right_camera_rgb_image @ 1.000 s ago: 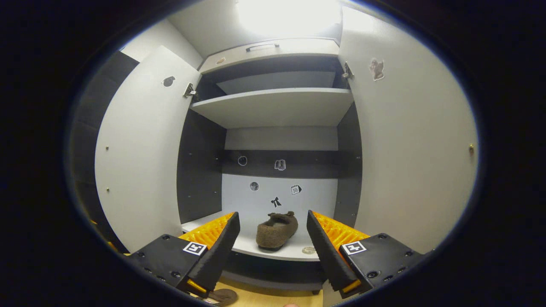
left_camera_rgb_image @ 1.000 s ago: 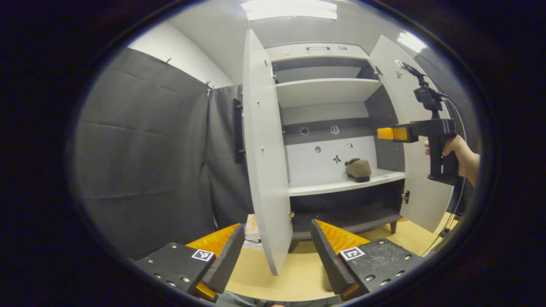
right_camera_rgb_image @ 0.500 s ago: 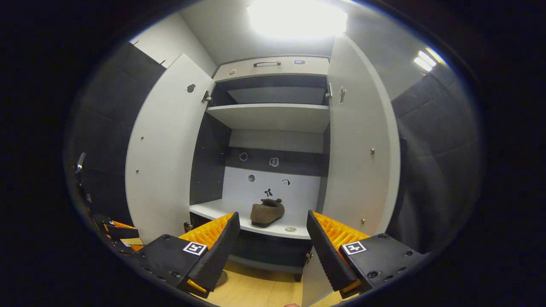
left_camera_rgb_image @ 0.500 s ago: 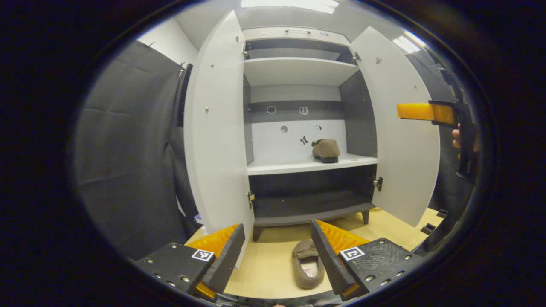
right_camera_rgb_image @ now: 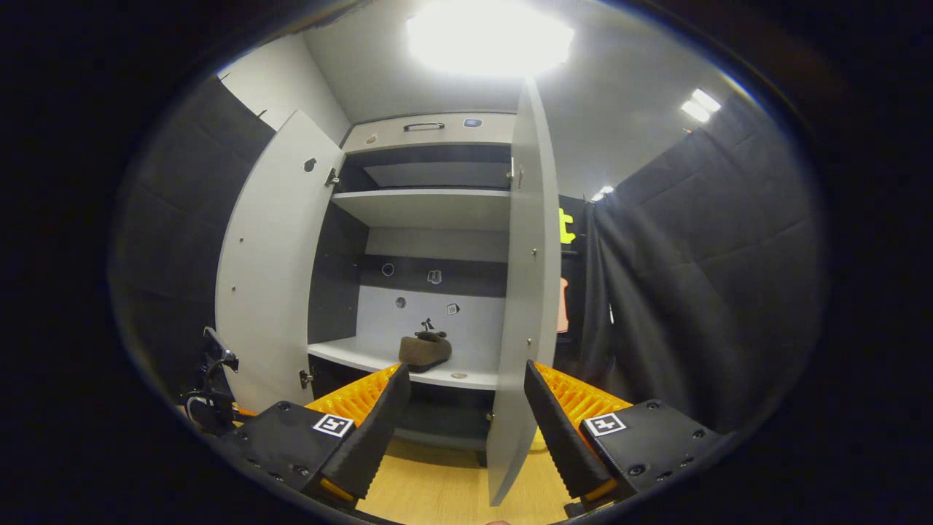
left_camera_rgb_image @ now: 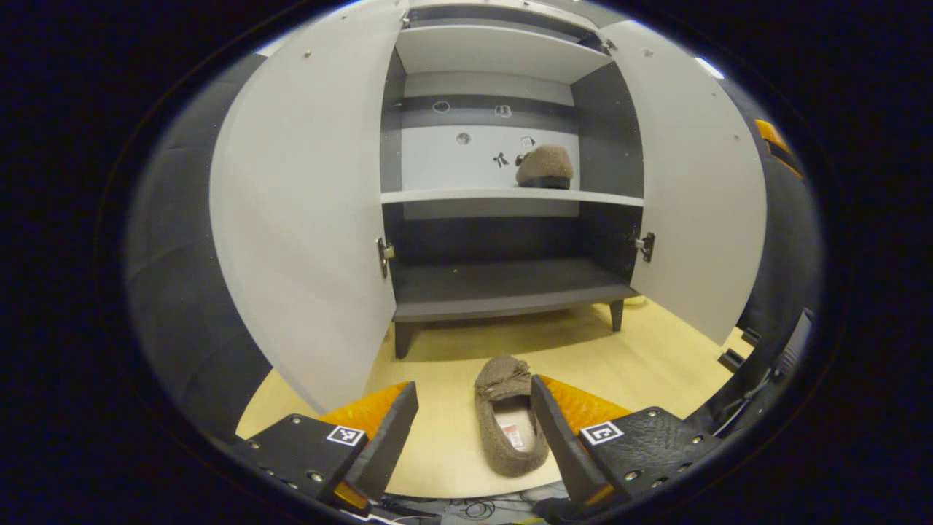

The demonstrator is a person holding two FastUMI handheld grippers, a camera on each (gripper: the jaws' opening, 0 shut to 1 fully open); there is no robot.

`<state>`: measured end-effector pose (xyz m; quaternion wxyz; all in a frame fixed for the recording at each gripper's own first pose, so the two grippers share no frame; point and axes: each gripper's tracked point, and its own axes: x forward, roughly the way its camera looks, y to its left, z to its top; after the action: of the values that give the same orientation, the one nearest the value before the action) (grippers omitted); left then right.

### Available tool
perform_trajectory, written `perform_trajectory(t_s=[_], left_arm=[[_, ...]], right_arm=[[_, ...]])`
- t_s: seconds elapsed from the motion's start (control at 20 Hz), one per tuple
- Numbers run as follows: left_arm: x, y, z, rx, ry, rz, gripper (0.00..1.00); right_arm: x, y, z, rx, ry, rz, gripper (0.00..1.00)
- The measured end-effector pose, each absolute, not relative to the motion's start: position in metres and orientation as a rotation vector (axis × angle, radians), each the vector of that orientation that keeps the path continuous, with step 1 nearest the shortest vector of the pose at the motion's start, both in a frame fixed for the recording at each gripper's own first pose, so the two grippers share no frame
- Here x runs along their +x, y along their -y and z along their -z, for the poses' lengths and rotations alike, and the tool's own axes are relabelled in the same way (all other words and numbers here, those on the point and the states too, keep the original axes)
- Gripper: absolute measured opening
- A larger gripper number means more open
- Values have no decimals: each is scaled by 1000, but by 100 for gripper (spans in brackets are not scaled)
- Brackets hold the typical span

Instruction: Grab one shoe with the right hand and put it into the shoe cabinet, grab the other shoe with the left hand and put it into the shoe cabinet; then close the right door with the right hand and the left door with the left hand.

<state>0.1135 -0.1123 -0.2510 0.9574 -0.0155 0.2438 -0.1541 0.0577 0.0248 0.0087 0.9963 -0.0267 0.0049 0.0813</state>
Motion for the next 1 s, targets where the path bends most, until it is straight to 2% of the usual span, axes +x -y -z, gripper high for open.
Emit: perform_trajectory(t_s=[0.05,0.1,0.25,0.3,0.35,0.5,0.6,0.65,0.7,0.8,0.9,0.95,1.0], left_arm=[[115,114,261,-24,-510,317,97],[117,116,272,-17,-534,320,91],[122,123,301,-37,-619,324,91],[125,124,311,-50,-646,322,98],[125,127,321,-60,-673,323,91],[131,130,340,-56,-740,330,92],[133,130,347,-42,-781,326,92],[136,130,351,-33,-799,320,98],[137,128,353,-21,-815,313,98],[138,129,373,-19,-839,316,81],[139,131,386,-10,-869,327,81],[139,133,388,-16,-875,333,76],[141,135,391,-30,-886,338,77]], right_arm=[[55,-18,-7,-55,-15,-147,96],[53,-12,-5,-56,-21,-133,99],[52,4,-3,-56,-30,-93,99],[53,6,-3,-56,-32,-84,99],[54,9,-3,-56,-32,-77,99],[55,15,0,-60,-45,-63,96],[58,19,2,-59,-51,-54,99],[60,19,2,-57,-53,-50,99],[61,19,2,-56,-54,-47,99],[63,20,2,-58,-57,-45,99],[63,20,3,-60,-66,-47,99],[71,21,6,-58,-73,-48,96],[74,22,8,-58,-80,-47,99]])
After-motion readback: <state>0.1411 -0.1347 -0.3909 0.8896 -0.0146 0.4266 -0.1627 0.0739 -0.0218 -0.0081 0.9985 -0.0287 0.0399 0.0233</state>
